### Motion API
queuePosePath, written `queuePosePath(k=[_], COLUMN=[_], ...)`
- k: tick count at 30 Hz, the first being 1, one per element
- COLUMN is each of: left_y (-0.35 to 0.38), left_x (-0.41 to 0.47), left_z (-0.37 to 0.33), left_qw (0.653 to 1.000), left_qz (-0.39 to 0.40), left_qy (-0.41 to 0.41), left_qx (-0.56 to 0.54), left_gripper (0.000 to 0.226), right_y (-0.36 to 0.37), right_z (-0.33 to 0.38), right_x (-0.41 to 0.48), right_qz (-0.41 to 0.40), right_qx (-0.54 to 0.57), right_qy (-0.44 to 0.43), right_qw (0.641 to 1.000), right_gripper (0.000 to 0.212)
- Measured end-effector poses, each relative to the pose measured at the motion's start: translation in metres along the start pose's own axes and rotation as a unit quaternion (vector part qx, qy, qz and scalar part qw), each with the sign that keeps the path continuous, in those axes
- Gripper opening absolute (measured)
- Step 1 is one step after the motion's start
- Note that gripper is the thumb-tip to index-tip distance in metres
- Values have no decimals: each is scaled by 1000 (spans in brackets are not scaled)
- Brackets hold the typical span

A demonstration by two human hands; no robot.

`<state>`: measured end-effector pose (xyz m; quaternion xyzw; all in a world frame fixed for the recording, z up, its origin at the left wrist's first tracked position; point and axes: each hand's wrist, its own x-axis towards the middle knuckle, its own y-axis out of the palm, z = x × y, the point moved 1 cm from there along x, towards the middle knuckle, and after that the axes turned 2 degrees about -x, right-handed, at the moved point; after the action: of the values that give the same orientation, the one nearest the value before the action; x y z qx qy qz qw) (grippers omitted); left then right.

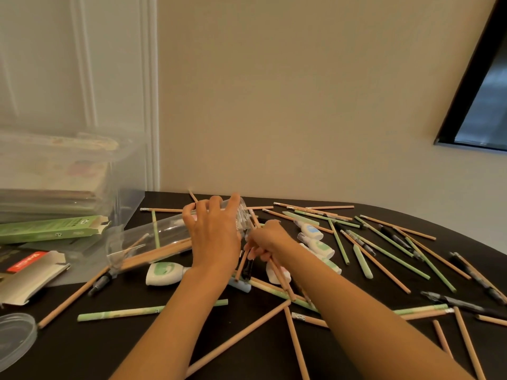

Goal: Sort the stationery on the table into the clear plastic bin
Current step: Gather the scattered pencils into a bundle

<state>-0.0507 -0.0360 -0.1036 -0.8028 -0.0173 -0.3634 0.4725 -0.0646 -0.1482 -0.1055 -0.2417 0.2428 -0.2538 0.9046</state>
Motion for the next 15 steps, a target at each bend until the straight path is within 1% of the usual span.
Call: queuePosePath(k=[1, 3, 4, 6, 8, 10, 12, 13, 15], left_y=[1, 3, 3, 4, 4, 4, 3, 2, 1], left_x=[0, 0, 0, 0, 1, 1, 0, 0, -1], left_z=[1, 1, 1, 1, 0, 0, 0, 0, 0], left_qw=[1000, 1000, 1000, 1000, 1000, 1000, 1000, 1000, 1000], left_qz=[-2, 0, 3, 8, 11, 14, 16, 17, 19], left_qy=[0, -1, -2, -3, -3, -4, -4, -3, -1], left_qx=[-1, -5, -7, -10, -11, -12, -16, -18, -21], left_gripper=[64, 65, 65, 65, 66, 66, 66, 67, 68], right_y=[3, 5, 4, 2, 1, 1, 2, 2, -1], right_z=[2, 4, 4, 1, 1, 4, 7, 7, 4], right_x=[2, 6, 7, 9, 10, 5, -1, -4, -4], right_qz=[-16, -47, -50, -43, -25, 7, 37, 34, 8], right_qx=[-50, -113, -130, -173, -192, -191, -185, -158, -43], right_qy=[-11, -27, -27, -21, -13, 7, 34, 40, 44], right_qw=[999, 992, 990, 984, 981, 982, 981, 986, 998], right_gripper=[13, 11, 9, 13, 16, 16, 24, 24, 18])
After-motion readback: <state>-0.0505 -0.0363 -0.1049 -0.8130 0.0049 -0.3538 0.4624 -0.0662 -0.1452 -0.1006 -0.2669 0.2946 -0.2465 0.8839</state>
